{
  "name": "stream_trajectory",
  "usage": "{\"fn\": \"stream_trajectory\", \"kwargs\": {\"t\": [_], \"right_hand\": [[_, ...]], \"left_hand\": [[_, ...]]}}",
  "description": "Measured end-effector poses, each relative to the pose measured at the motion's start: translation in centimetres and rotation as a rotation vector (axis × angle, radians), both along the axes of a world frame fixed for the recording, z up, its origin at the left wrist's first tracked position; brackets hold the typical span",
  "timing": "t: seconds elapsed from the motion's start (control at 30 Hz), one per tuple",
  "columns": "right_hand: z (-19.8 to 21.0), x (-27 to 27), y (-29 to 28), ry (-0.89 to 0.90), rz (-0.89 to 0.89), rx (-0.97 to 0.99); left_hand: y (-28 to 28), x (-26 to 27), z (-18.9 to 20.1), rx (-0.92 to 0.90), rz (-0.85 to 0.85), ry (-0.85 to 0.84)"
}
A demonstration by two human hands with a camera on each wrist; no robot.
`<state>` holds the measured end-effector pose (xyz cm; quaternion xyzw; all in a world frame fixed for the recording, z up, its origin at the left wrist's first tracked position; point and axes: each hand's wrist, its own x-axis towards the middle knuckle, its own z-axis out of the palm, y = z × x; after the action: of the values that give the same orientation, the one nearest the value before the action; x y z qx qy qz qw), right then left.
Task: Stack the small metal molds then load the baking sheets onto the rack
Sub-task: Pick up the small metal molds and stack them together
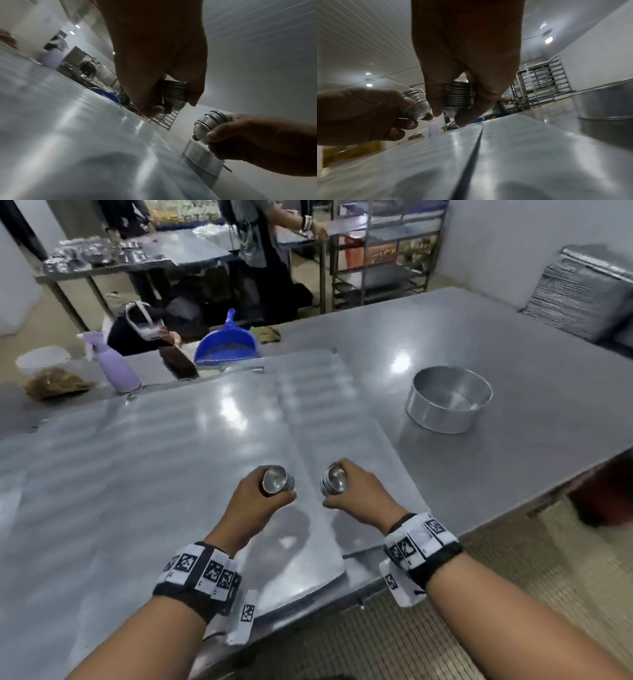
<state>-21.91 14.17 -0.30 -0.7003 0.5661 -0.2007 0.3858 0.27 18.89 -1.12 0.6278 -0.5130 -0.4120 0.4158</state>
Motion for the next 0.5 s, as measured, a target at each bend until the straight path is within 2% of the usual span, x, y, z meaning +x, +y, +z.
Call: {"fn": "stream_trajectory", "kwargs": {"t": [0.17, 0.27, 0.5], "right_hand": [[0.5, -12.0, 0.3, 0.098, -0.113, 0.024], [-0.1, -17.8, 0.5, 0.096, -0.198, 0.052], [-2.2, -27.1, -0.7, 0.152, -0.353, 0.115]], "left_hand": [[-2.4, -12.0, -0.5, 0.027, -0.125, -0.095], [-3.7, -17.6, -1.0, 0.041, -0.183, -0.151], [-7.4, -27.4, -3.0, 0.061, -0.346, -0.294]]}}
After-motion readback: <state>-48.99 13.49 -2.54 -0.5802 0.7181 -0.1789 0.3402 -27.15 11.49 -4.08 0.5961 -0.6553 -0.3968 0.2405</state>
